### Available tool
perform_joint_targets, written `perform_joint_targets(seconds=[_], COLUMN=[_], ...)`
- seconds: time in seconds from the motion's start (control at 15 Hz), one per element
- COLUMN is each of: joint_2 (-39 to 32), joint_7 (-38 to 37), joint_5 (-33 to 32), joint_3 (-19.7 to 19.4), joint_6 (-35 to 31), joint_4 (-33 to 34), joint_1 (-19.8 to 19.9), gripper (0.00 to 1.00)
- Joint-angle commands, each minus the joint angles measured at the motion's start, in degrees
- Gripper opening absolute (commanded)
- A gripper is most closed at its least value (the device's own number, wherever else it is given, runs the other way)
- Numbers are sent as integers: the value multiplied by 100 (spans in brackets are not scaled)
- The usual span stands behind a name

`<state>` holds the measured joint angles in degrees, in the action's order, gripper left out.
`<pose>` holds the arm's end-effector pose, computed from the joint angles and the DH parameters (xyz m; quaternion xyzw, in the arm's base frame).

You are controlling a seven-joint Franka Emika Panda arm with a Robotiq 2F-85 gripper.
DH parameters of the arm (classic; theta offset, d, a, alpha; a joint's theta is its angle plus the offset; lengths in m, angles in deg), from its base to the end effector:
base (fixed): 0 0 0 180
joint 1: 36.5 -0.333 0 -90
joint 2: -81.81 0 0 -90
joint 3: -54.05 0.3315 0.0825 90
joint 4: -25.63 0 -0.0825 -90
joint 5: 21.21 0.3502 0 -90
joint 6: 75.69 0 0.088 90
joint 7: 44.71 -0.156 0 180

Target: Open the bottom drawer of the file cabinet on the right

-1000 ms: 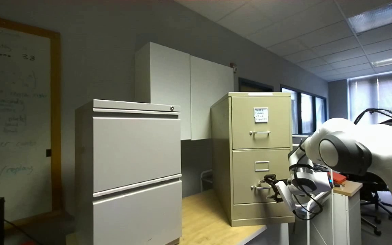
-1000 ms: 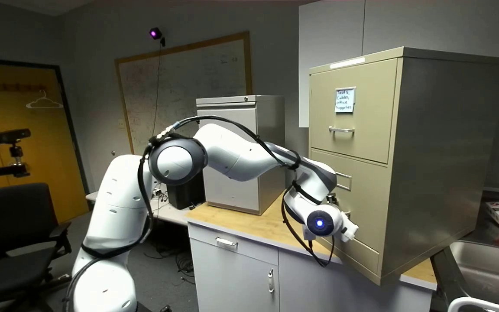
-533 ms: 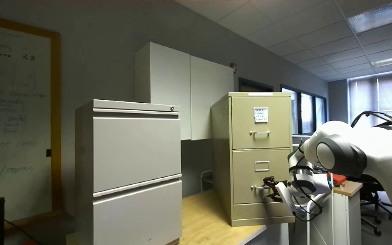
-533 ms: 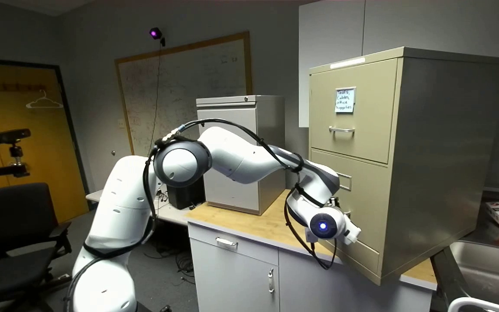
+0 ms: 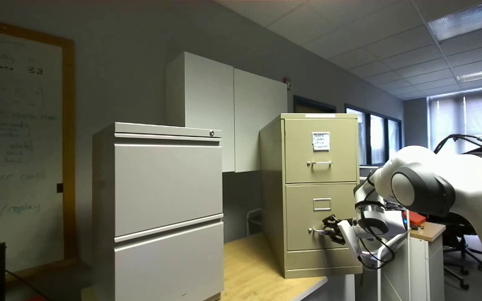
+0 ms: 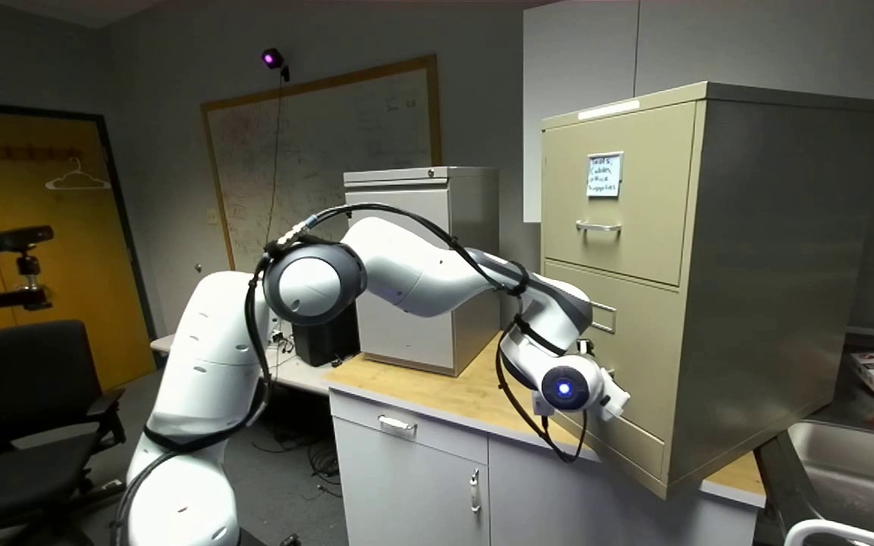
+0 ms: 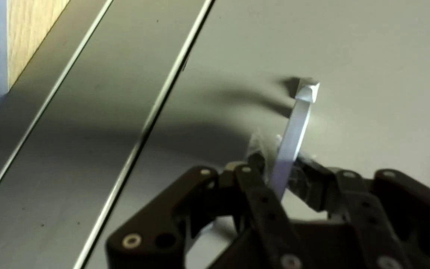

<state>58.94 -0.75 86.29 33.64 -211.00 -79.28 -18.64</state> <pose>0.5722 -0.3646 0.3712 -0.6611 0.4832 -0.4299 0.3802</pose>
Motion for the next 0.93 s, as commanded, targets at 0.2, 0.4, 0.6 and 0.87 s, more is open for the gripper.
perform_joint_targets(seconds=[0.2, 0.4, 0.6, 0.87], joint_2=[435, 617, 706, 794], joint_7=[-561, -986, -1008, -591], joint_5=[-1358, -2272, -2499, -2173], joint_3=[138, 291, 540, 630], joint_6=[-66, -202, -527, -846], joint_4=[-13, -169, -391, -674], joint_1=[-197, -358, -406, -446], gripper=[3, 2, 2, 2])
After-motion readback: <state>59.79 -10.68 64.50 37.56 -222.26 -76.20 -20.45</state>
